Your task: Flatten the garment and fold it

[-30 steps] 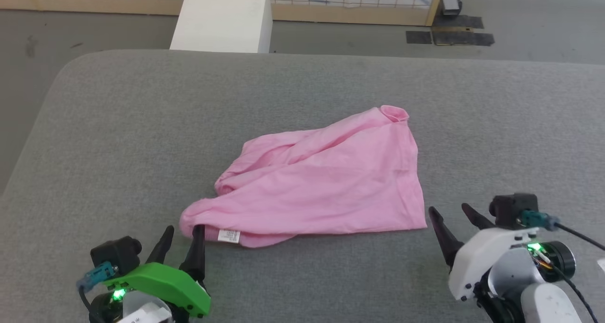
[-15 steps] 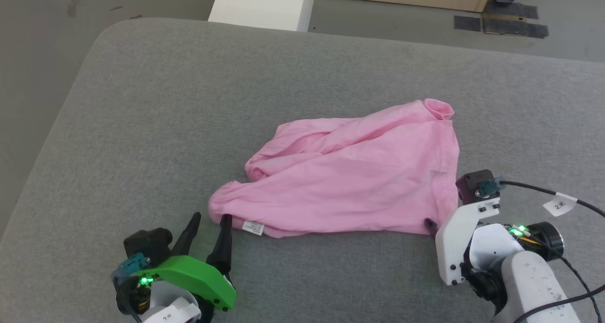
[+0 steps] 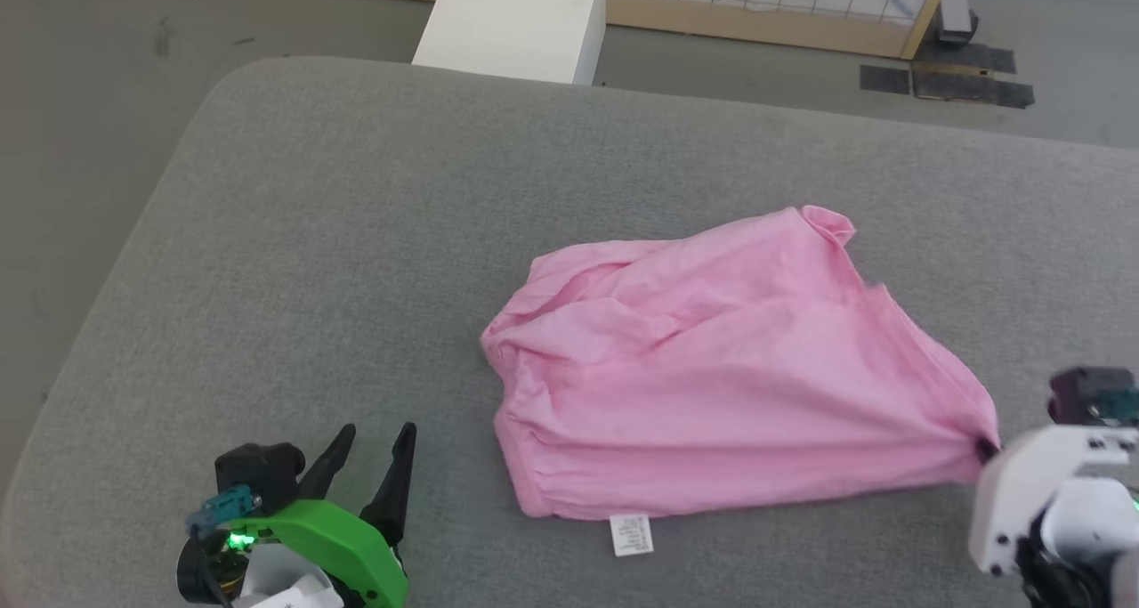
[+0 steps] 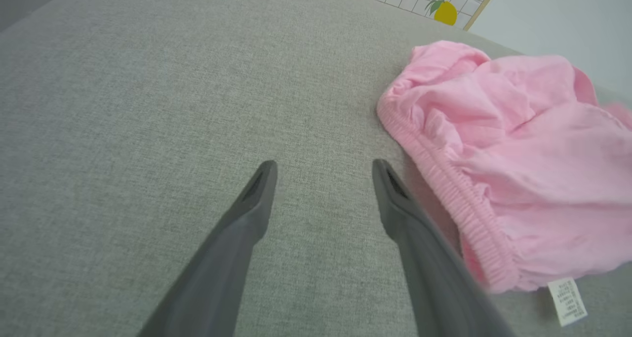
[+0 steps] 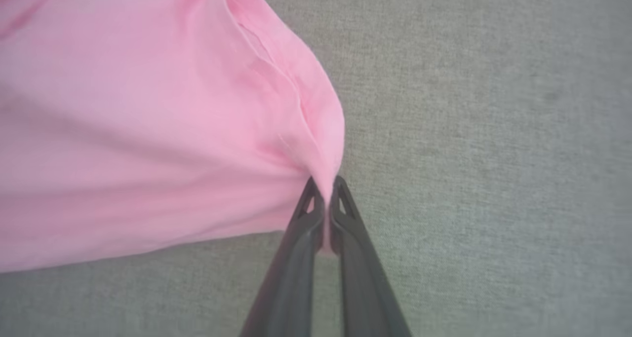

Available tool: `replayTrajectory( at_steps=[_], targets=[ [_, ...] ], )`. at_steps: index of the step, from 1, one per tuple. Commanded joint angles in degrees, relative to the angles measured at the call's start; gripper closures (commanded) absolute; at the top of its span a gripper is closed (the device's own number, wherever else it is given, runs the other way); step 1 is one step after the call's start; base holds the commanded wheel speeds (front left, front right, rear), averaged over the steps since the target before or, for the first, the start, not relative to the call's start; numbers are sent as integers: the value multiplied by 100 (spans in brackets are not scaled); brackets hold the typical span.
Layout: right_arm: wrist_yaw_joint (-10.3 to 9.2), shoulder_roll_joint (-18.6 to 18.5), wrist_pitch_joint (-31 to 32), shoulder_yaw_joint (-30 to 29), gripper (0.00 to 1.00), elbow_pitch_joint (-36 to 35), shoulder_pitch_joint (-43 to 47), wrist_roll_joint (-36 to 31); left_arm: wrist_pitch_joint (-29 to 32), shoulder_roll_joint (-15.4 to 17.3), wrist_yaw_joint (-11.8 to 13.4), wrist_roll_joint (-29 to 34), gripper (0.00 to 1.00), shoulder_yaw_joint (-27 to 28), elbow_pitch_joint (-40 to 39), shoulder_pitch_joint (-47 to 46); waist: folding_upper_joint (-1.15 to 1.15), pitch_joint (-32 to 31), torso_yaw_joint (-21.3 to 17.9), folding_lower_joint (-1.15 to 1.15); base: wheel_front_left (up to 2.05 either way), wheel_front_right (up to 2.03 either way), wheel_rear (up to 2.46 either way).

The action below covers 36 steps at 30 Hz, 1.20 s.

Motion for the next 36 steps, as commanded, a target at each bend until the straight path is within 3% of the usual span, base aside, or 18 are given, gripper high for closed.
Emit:
replayTrajectory(
  at_steps=[1,8,9,10,15,19,24,36],
  targets=[
    [-10,-8,95,-83,100,-197,244,91,-7,33,48,-48,0,23,-100,58,0,-86,-95,0,0,0,0],
    [-10,-8,260,-259,100,-747,1010,636,14,-113,9,-133,0,-94,-328,68,0,-191,-384,0,0,0,0],
    [-10,-8,161,-209,82,-772,1027,660,22,-125,-2,-128,0,-120,-325,56,0,-201,-427,0,0,0,0],
    [-10,-8,24,-153,0,-776,1035,712,31,-140,-18,-123,0,-152,-315,34,0,-215,-468,0,0,0,0],
    [-10,-8,-1214,116,0,-692,832,931,133,-177,-134,16,0,-399,-189,-174,0,-292,-611,0,0,0,0],
    [-10,-8,-1783,284,0,-586,713,925,372,-202,-154,227,0,-631,106,-530,0,-292,-646,0,0,0,0],
    [-10,-8,-2184,473,0,-612,554,962,884,-265,-257,645,0,-1061,588,-1337,0,-219,-701,0,0,0,0],
    [-10,-8,-2459,967,0,-952,239,998,1650,-696,-939,1350,0,-2049,1909,-3120,0,160,-1055,0,0,0,0]
  ],
)
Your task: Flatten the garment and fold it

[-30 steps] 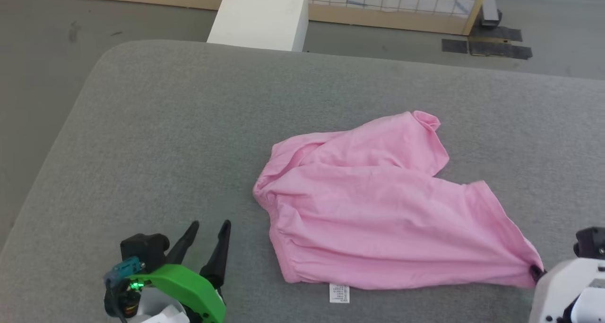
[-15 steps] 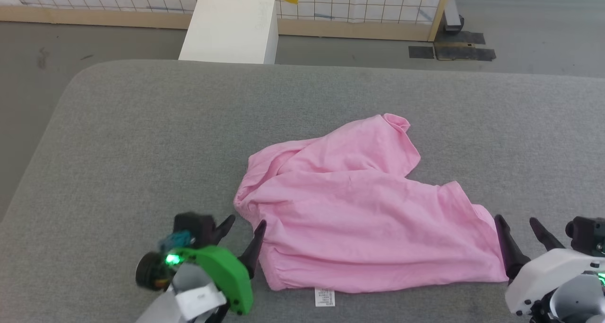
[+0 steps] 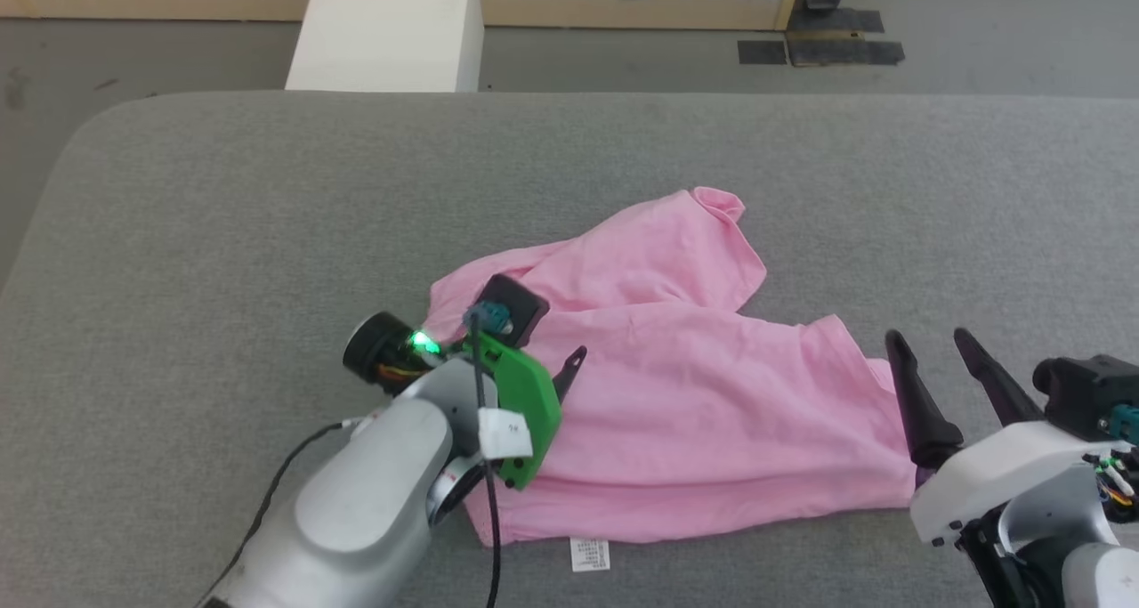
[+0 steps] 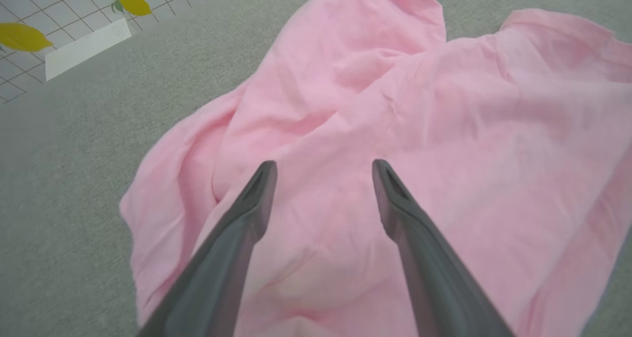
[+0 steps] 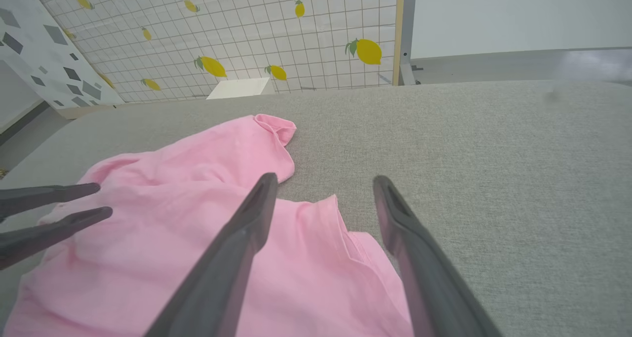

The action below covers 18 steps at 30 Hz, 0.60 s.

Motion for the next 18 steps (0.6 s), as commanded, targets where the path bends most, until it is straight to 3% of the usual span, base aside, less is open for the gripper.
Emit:
replayTrajectory(
  at_steps=[1,10,11,13,18],
  targets=[
    [-9,-4,-76,66,0,-67,-141,17,39,-47,-66,101,0,-86,127,-233,0,165,-158,0,0,0,0],
    [-9,-4,-595,409,0,-246,-436,-227,237,-178,-230,64,0,-585,766,-944,0,473,-419,0,0,0,0],
    [-9,-4,-640,439,0,-226,-464,-229,269,-181,-236,15,18,-639,830,-992,0,505,-449,0,0,0,0],
    [-9,-4,-709,490,0,-183,-508,-233,356,-180,-244,-82,100,-738,928,-1063,0,557,-492,0,0,0,0],
    [-9,-4,-813,579,0,-85,-565,-198,325,-130,-249,-297,100,-933,953,-1277,0,655,-547,0,0,0,0]
  ],
)
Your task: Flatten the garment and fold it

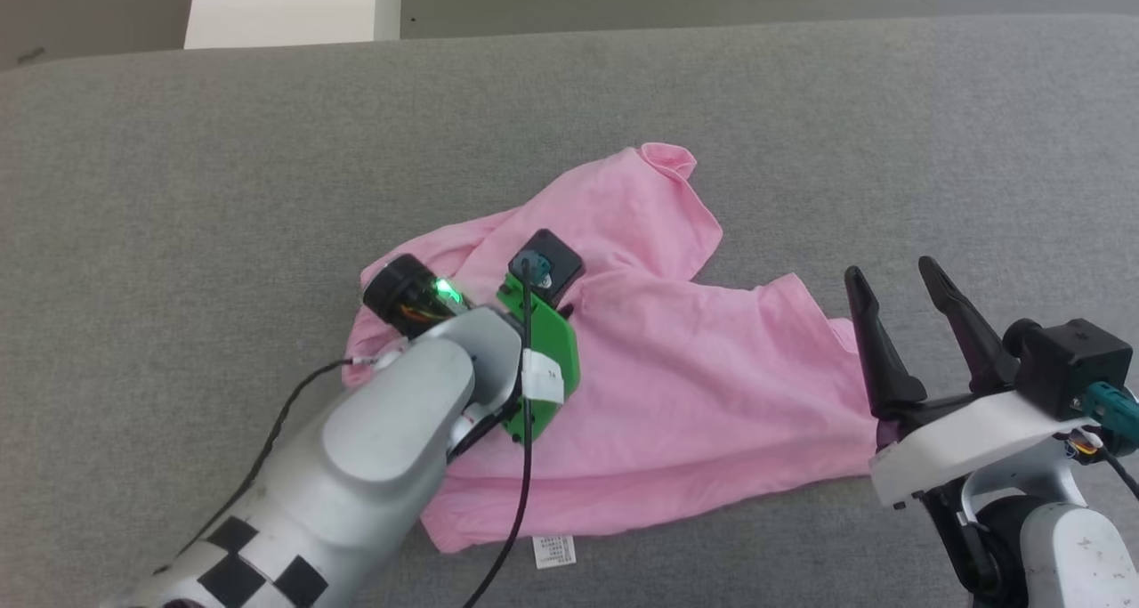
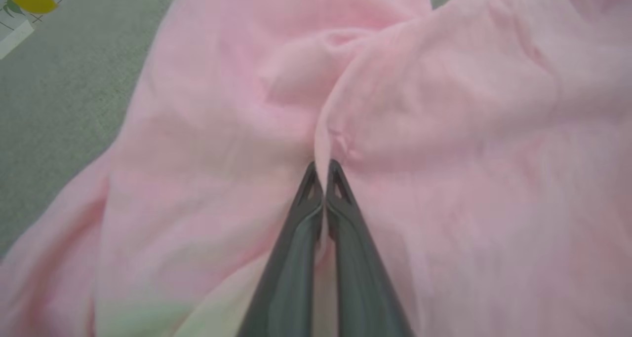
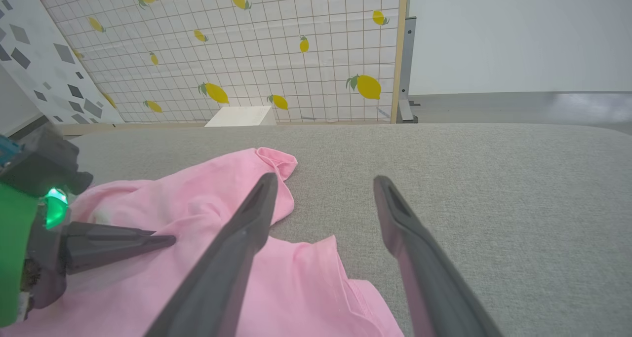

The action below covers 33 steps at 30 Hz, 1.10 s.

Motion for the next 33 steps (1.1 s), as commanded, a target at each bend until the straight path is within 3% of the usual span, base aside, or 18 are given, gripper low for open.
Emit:
replayTrajectory(
  at_steps=[1,7,18,19,20,24,27,31,33],
  targets=[
    [-9,-3,-52,30,0,27,-104,15,-114,46,-20,-54,100,15,-1,-214,0,78,-46,0,0,0,0],
    [-9,-3,-39,93,0,72,-190,52,-560,64,93,7,100,228,256,-724,0,263,-58,0,0,0,0],
    [-9,-3,-21,493,0,201,-493,168,-1307,21,353,68,100,628,1495,-1831,0,661,-329,0,0,0,0],
    [-9,-3,-42,520,0,231,-512,184,-1426,-23,339,30,4,667,1669,-1916,0,689,-349,0,0,0,0],
    [-9,-3,-51,514,0,243,-511,186,-1508,-51,329,-8,0,701,1719,-1930,0,690,-345,0,0,0,0],
    [-9,-3,-84,390,0,280,-466,142,-2079,-156,417,-146,0,869,1840,-1834,0,592,-220,0,0,0,0],
    [-9,-3,-121,280,0,276,-389,103,-2866,-272,620,-346,0,1132,1712,-1462,0,336,7,0,0,0,0],
    [-9,-3,-86,254,0,282,-295,90,-3127,-334,887,-548,0,1526,1062,-758,0,9,231,0,0,0,0],
    [-9,-3,-54,218,0,279,-223,83,-3138,-342,1029,-619,0,1839,380,-249,0,-156,341,0,0,0,0]
  ],
)
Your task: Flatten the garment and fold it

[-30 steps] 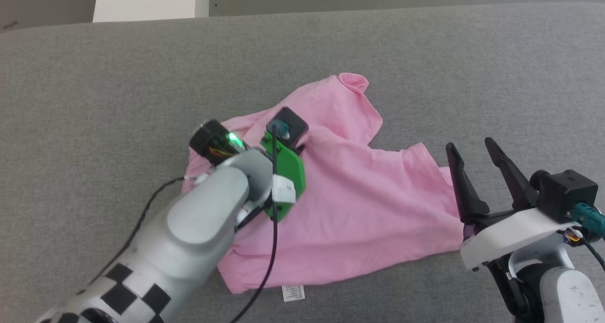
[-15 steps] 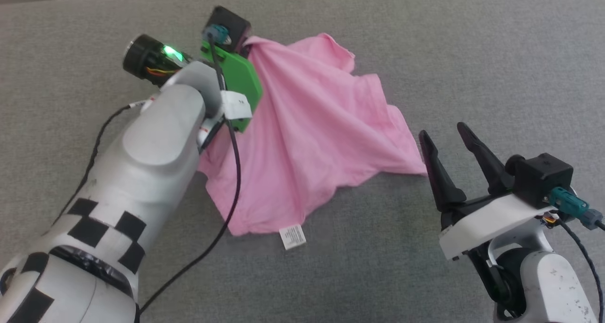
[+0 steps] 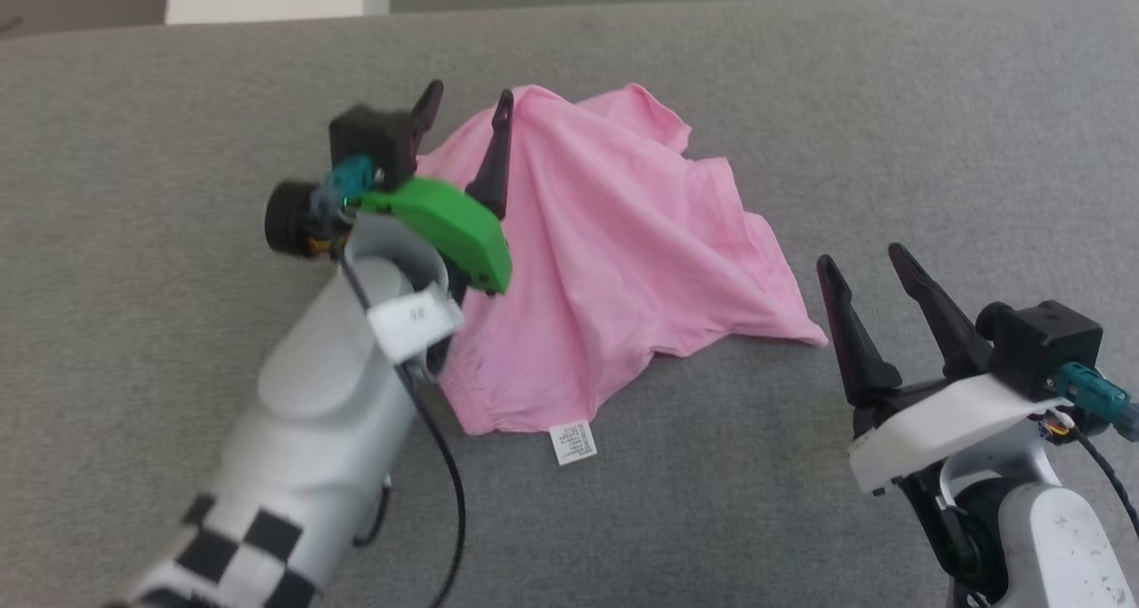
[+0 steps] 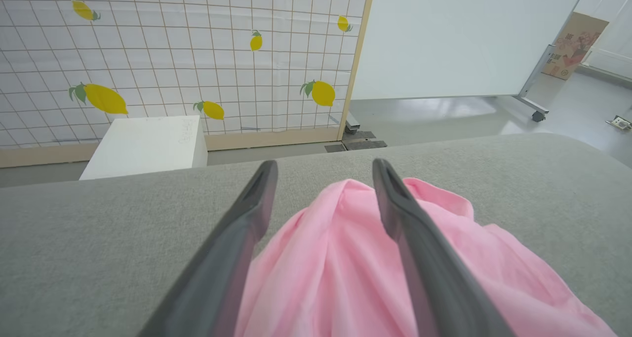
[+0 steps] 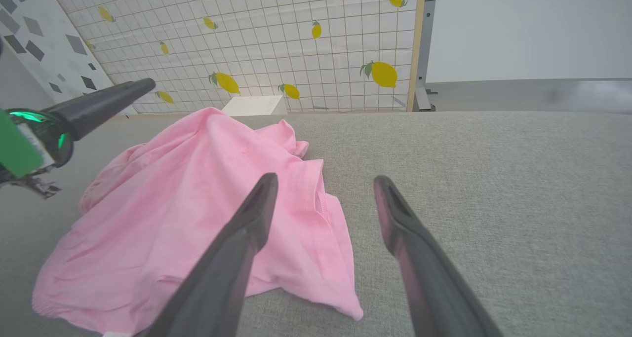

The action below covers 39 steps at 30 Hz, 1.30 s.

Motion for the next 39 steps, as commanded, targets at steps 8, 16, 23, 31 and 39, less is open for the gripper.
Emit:
replayTrajectory(
  at_steps=[8,16,23,31,39],
  targets=[
    [-9,1,127,-56,0,2,333,-20,-42,189,513,154,0,343,-2322,2582,0,-889,562,0,0,0,0],
    [-9,1,216,-130,0,-23,514,-5,659,572,824,138,0,-33,-3134,3773,0,-1069,637,0,0,0,0],
    [-9,1,246,-136,0,-83,494,23,1317,541,851,22,0,-229,-2773,3697,0,-1009,587,0,0,0,0],
    [-9,1,251,-116,0,-99,470,54,1591,314,831,-127,0,-247,-2089,3351,0,-927,421,0,0,0,0],
    [-9,1,237,-106,0,-61,435,64,1410,160,663,-211,0,-211,-1749,3072,0,-865,317,0,0,0,0]
  ],
)
